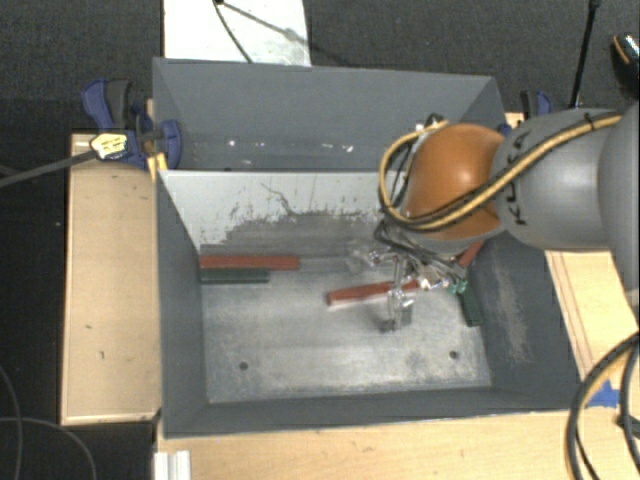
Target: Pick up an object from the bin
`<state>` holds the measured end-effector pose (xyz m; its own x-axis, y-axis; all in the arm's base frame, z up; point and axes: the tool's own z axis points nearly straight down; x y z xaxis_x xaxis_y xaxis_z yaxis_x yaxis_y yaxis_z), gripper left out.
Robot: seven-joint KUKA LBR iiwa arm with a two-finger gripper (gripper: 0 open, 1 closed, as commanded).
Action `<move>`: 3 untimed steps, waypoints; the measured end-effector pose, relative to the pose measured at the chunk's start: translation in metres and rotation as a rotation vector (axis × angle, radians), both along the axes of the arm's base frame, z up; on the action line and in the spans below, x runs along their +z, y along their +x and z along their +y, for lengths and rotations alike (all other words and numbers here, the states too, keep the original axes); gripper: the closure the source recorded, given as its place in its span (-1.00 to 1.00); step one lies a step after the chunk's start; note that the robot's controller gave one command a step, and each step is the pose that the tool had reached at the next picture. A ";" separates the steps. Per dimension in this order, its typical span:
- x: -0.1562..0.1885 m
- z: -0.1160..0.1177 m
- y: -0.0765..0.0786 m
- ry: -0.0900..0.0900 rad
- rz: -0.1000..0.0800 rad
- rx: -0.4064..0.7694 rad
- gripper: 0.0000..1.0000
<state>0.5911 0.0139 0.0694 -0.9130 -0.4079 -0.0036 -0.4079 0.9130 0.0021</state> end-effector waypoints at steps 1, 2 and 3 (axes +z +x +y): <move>0.002 -0.003 0.000 -0.002 -0.002 -0.007 1.00; 0.119 0.000 -0.022 -0.004 -0.007 0.262 1.00; 0.161 0.109 -0.037 -0.002 -0.006 0.679 1.00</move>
Offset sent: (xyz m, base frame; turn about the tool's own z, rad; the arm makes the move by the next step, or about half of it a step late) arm 0.0000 0.0000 0.0000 0.0000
